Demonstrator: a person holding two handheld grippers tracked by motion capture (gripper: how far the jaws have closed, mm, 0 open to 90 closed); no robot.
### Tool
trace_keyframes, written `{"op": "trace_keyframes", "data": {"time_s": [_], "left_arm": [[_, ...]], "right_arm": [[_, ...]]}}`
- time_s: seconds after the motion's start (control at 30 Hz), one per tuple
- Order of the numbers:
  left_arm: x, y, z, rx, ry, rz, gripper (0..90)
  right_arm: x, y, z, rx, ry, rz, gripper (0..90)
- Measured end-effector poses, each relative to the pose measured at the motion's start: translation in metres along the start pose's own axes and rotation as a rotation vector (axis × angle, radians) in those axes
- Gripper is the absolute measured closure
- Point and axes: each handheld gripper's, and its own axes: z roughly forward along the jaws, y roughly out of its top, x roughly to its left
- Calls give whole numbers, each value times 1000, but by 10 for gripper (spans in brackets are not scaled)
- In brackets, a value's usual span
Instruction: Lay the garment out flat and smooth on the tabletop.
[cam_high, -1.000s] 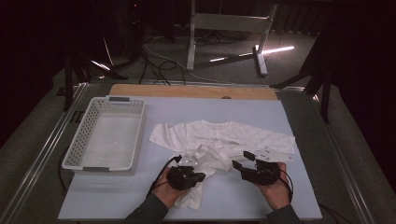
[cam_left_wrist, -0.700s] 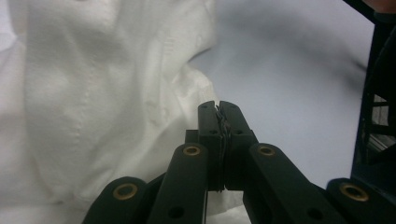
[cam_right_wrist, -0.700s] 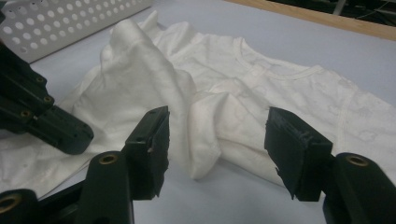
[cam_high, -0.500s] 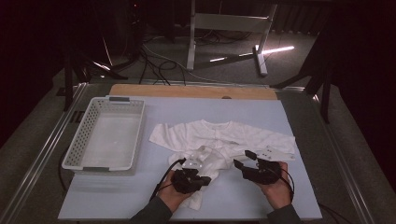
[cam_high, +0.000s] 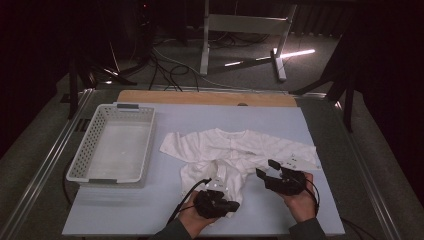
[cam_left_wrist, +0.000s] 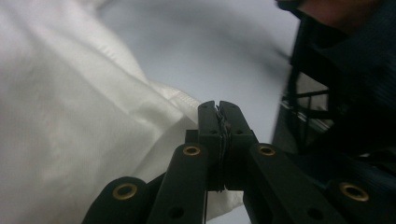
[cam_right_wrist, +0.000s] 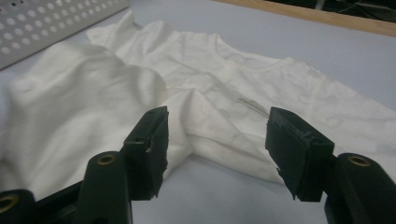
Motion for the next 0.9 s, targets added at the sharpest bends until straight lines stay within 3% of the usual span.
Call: {"op": "trace_keyframes", "data": {"time_s": [0.1,0.4,0.53,0.63,0.73,0.77,0.8,0.9], "left_arm": [[-8,-1,1,5,-23,17,891],[-30,-3,-6,-5,-85,64,888],[-32,-9,-10,13,-72,76,883],[-28,-13,-10,31,-60,60,875],[-26,-13,-9,37,-45,55,717],[-25,-13,-7,36,-33,51,717],[-24,-12,-5,38,-26,52,634],[-18,-6,6,35,21,47,530]], "right_arm": [[-5,-2,-1,6,-33,-3,392],[-20,-6,-1,15,-59,31,393],[-21,-7,-1,14,-63,32,393],[-21,-7,-1,16,-63,33,392],[-21,-6,0,17,-63,28,392],[-21,-6,0,17,-63,28,392],[-21,-6,-1,17,-63,24,392],[-20,-6,0,18,-60,27,393]]}}
